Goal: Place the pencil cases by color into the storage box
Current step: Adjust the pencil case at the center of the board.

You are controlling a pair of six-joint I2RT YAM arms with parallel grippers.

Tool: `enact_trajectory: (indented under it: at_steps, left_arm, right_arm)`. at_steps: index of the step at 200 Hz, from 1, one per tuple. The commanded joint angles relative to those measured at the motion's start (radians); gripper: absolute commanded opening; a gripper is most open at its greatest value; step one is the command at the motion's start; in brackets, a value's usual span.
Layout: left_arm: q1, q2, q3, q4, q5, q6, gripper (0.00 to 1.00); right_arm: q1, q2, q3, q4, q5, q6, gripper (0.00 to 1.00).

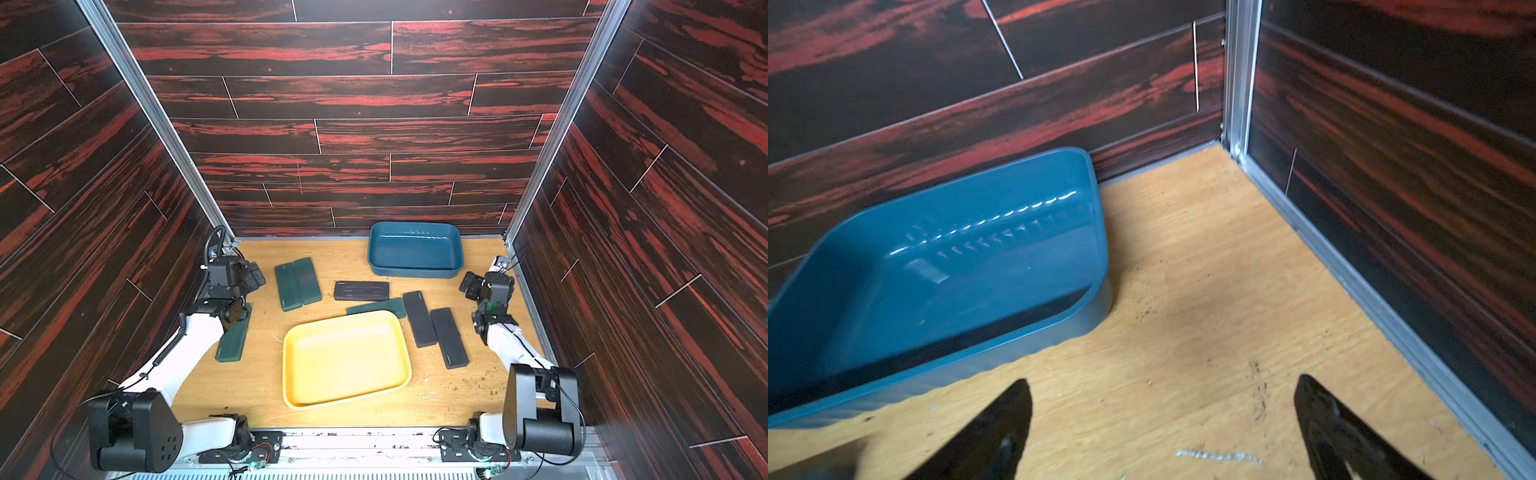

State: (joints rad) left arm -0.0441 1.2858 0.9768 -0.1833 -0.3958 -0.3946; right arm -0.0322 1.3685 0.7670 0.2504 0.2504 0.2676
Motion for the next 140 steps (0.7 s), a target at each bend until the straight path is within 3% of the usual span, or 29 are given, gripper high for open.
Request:
enact_trajectory:
  at_steps: [1, 45, 86, 104, 140]
  left_arm:
    - [-0.017, -0.037, 0.027, -0.251, 0.02, -0.13, 1.0]
    - [-0.016, 0.009, 0.032, -0.372, 0.009, -0.111, 1.0]
    - [0.05, 0.165, 0.168, -0.562, 0.04, -0.007, 0.98]
    - [0.116, 0.219, 0.203, -0.61, 0.141, 0.031, 0.97]
    - [0.169, 0.298, 0.206, -0.623, 0.178, 0.155, 0.95]
  right_arm:
    - [0.047, -0.028, 0.086, -0.272, -0.049, 0.076, 0.99]
    - [0.293, -0.045, 0.185, -0.381, -0.006, 0.054, 0.99]
    - [0.543, -0.083, 0.175, -0.403, 0.025, 0.009, 0.99]
    - [0.604, -0.127, 0.13, -0.388, -0.025, 0.029, 0.99]
    - [0.646, -0.229, -0.014, -0.261, -0.174, 0.103, 0.99]
